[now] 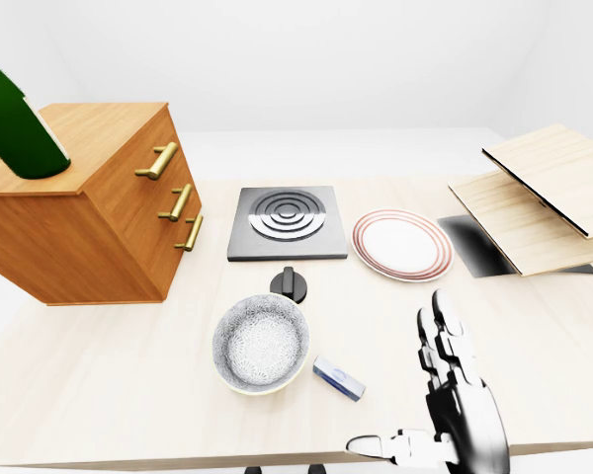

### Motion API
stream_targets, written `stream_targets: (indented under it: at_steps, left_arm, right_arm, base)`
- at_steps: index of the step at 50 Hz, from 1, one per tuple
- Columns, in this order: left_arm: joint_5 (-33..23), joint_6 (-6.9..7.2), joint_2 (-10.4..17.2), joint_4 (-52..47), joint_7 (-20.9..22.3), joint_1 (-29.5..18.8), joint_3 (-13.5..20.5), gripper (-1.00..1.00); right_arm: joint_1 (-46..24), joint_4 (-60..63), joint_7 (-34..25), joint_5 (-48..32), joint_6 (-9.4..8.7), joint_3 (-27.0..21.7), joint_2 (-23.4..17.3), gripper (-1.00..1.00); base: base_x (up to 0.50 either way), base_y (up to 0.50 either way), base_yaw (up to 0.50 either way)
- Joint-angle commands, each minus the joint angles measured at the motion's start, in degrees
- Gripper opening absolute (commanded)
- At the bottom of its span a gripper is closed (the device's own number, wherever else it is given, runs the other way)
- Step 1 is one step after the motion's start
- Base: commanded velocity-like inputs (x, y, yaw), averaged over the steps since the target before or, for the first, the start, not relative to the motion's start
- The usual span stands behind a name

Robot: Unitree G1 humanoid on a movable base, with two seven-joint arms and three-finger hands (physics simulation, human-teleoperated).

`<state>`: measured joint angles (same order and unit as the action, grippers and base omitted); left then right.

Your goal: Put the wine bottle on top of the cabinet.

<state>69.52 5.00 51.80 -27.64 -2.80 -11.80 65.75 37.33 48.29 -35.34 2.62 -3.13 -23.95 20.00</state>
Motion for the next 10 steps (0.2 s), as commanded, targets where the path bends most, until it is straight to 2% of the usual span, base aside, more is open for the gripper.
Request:
stream_targets:
  at_steps: [1, 2, 3, 4, 5, 6, 7, 8, 9, 10]
  left_arm:
    - [-1.7, 0.0, -33.9, -32.1, 18.7, 27.4, 8.8, 1.0]
    - [-3.5, 0.0, -37.1, -32.3, 22.1, 30.3, 6.1, 1.0]
    - [-8.3, 0.0, -42.6, -32.3, 27.8, 33.7, 1.9, 1.0]
    - [-13.3, 0.0, -46.9, -32.3, 31.6, 36.6, -2.5, 1.0]
    - [-16.3, 0.0, -49.6, -32.3, 34.0, 39.1, -6.1, 1.0]
    - [-23.2, 0.0, -58.2, -32.3, 42.8, 43.2, -12.5, 1.0]
    - [-21.2, -0.42, -55.6, -32.3, 41.0, 48.1, -15.1, 1.0]
    - [-20.7, -3.9, -53.3, -32.3, 39.1, 51.7, -17.8, 1.0]
    - [-22.7, -7.35, -53.7, -32.3, 38.8, 54.1, -21.2, 1.0]
    - [-27.7, -9.48, -57.4, -32.3, 41.3, 55.7, -26.4, 1.0]
  right_arm:
    - [1.7, 0.7, -1.9, 1.0, 1.64, -0.4, 0.0, 1.0]
    - [1.8, 0.7, -2.3, 1.1, 1.9, -0.5, 0.0, 1.0]
    - [2.1, 0.5, -2.7, 1.0, 2.44, -0.7, 0.0, 1.0]
    - [2.1, 0.3, -3.1, 1.0, 2.78, -0.8, 0.0, 1.0]
    - [2.1, 0.0, -3.6, 1.0, 3.16, -1.0, 0.0, 1.0]
    - [2.3, -0.4, -4.1, 1.0, 3.8, -1.2, 0.0, 1.0]
    - [2.3, -0.4, -4.5, 1.0, 3.98, -1.4, 0.0, 1.0]
    - [2.2, -0.5, -4.7, 1.0, 4.15, -1.6, 0.0, 1.0]
    - [2.2, -0.6, -4.7, 1.1, 4.28, -1.9, 0.0, 1.0]
    - [2.2, -0.8, -4.7, 1.3, 4.7, -2.1, 0.0, 1.0]
  base:
    - [0.0, 0.0, 0.0]
    - [0.0, 0.0, 0.0]
    - [0.0, 0.0, 0.0]
    - [0.0, 0.0, 0.0]
    - [0.0, 0.0, 0.0]
    - [0.0, 0.0, 0.0]
    - [0.0, 0.0, 0.0]
    - [0.0, 0.0, 0.0]
    - [0.0, 0.0, 0.0]
    - [0.0, 0.0, 0.0]
